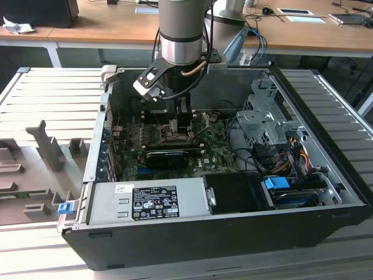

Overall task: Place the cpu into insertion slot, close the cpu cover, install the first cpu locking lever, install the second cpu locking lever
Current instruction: 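Place the cpu into insertion slot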

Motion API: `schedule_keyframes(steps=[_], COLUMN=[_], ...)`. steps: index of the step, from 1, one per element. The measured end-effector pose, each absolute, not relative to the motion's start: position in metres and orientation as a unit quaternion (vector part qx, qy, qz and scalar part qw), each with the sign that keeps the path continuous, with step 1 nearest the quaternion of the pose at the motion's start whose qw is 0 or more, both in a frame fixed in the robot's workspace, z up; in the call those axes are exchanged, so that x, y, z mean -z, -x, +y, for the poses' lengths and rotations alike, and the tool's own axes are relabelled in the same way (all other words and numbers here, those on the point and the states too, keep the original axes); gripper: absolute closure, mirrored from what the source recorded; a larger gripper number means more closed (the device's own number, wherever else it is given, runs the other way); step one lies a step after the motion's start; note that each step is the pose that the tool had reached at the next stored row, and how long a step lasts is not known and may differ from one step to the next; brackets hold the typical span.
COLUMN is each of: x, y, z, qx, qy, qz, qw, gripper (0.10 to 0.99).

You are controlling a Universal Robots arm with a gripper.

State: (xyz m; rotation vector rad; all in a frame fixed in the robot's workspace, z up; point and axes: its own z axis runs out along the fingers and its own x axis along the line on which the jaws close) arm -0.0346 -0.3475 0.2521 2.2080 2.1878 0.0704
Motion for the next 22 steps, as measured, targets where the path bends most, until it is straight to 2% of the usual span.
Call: schedule_keyframes(steps=[22], x=[-0.222], y=[0.036], z=[-0.326], qx=[-0.022], qy=[-0.696], qz=[0.717], qw=[0.016], gripper=[0.561])
